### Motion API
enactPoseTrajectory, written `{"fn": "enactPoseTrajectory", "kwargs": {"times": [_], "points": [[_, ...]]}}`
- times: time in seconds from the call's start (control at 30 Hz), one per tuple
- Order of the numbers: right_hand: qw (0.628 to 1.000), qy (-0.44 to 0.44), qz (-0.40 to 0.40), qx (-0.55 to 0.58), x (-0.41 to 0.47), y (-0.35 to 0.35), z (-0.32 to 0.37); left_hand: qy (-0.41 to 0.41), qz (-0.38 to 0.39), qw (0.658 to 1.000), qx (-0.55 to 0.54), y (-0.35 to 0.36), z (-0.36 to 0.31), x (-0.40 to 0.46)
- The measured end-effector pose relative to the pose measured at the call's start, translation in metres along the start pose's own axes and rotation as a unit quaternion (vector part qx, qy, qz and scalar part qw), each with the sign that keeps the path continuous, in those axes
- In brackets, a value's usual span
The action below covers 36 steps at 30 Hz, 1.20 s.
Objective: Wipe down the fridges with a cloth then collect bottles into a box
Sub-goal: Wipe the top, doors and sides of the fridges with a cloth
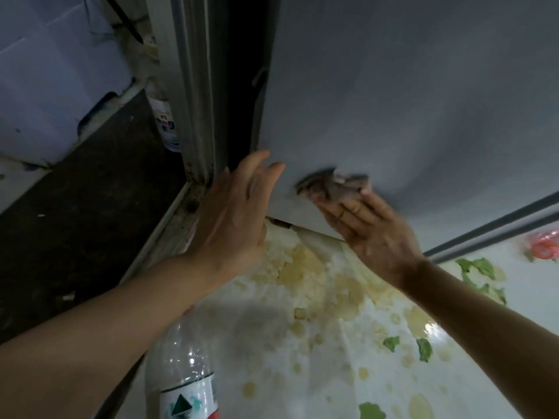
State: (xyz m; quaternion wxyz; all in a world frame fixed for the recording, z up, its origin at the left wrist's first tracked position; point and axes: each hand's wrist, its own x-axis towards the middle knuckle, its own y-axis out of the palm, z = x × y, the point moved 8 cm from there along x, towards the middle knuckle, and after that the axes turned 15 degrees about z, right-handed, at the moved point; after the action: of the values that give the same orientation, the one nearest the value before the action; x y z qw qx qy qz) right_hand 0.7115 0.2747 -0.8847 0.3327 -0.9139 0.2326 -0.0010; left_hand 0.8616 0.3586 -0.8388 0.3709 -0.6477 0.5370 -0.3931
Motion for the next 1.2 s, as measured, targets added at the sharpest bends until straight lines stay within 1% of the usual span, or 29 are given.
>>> {"fn": "enactPoseTrajectory", "kwargs": {"times": [0.07, 0.1, 0.13, 0.2, 0.27, 0.3, 0.37, 0.43, 0.47, 0.53, 0.63, 0.73, 0.77, 0.8, 0.83, 0.87, 0.93, 0.97, 1.0, 1.03, 1.1, 1.13, 1.2], "points": [[0.994, 0.065, -0.065, 0.059, -0.013, -0.007, -0.028, 0.035, -0.014, 0.997, 0.064, 0.003, -0.015, 0.005], [0.991, 0.076, -0.08, 0.073, -0.016, -0.009, -0.034, 0.044, -0.012, 0.995, 0.089, 0.007, -0.02, 0.008], [0.992, 0.072, -0.075, 0.074, -0.016, -0.007, -0.034, 0.05, -0.006, 0.993, 0.108, 0.011, -0.024, 0.011], [0.999, 0.036, -0.03, 0.025, -0.011, 0.003, -0.02, 0.047, 0.015, 0.99, 0.132, 0.02, -0.026, 0.014], [0.997, -0.049, 0.027, -0.045, -0.005, 0.022, 0.009, 0.031, 0.034, 0.988, 0.147, 0.026, -0.024, 0.015], [0.992, -0.093, 0.07, -0.057, -0.004, 0.033, 0.023, 0.024, 0.039, 0.987, 0.153, 0.027, -0.025, 0.016], [0.975, -0.151, 0.154, -0.06, -0.006, 0.048, 0.044, 0.014, 0.044, 0.986, 0.158, 0.028, -0.027, 0.016], [0.961, -0.182, 0.202, -0.05, -0.009, 0.052, 0.05, 0.009, 0.045, 0.986, 0.162, 0.027, -0.031, 0.014], [0.958, -0.19, 0.211, -0.038, -0.012, 0.051, 0.049, 0.011, 0.045, 0.985, 0.168, 0.026, -0.035, 0.013], [0.962, -0.181, 0.2, -0.033, -0.026, 0.049, 0.034, 0.027, 0.046, 0.982, 0.184, 0.028, -0.043, 0.01], [0.977, -0.12, 0.169, -0.048, -0.057, 0.05, -0.009, 0.061, 0.051, 0.976, 0.202, 0.035, -0.061, 0.012], [0.998, -0.007, 0.055, -0.014, -0.079, 0.036, -0.051, 0.091, 0.052, 0.971, 0.217, 0.044, -0.083, 0.022], [0.999, 0.016, 0.028, 0.01, -0.083, 0.035, -0.055, 0.089, 0.054, 0.97, 0.219, 0.047, -0.088, 0.025], [0.999, 0.026, 0.026, 0.017, -0.084, 0.039, -0.055, 0.082, 0.056, 0.971, 0.218, 0.051, -0.09, 0.028], [0.999, 0.022, 0.04, 0.01, -0.082, 0.045, -0.049, 0.076, 0.058, 0.972, 0.216, 0.053, -0.09, 0.03], [0.998, 0.0, 0.067, -0.001, -0.078, 0.055, -0.037, 0.073, 0.06, 0.972, 0.216, 0.056, -0.089, 0.031], [0.985, -0.077, 0.151, -0.011, -0.07, 0.081, 0.001, 0.075, 0.06, 0.97, 0.223, 0.058, -0.085, 0.031], [0.974, -0.104, 0.201, -0.014, -0.07, 0.096, 0.019, 0.078, 0.06, 0.969, 0.227, 0.058, -0.083, 0.03], [0.965, -0.114, 0.232, -0.028, -0.07, 0.107, 0.031, 0.08, 0.059, 0.968, 0.23, 0.058, -0.082, 0.03], [0.964, -0.111, 0.236, -0.043, -0.07, 0.111, 0.037, 0.08, 0.058, 0.968, 0.233, 0.057, -0.083, 0.031], [0.975, -0.086, 0.201, -0.032, -0.073, 0.105, 0.032, 0.077, 0.048, 0.967, 0.236, 0.057, -0.085, 0.031], [0.982, -0.075, 0.174, -0.018, -0.077, 0.1, 0.024, 0.077, 0.039, 0.968, 0.236, 0.056, -0.087, 0.03], [0.996, -0.034, 0.084, 0.007, -0.091, 0.082, -0.008, 0.089, 0.015, 0.969, 0.231, 0.056, -0.094, 0.029]]}}
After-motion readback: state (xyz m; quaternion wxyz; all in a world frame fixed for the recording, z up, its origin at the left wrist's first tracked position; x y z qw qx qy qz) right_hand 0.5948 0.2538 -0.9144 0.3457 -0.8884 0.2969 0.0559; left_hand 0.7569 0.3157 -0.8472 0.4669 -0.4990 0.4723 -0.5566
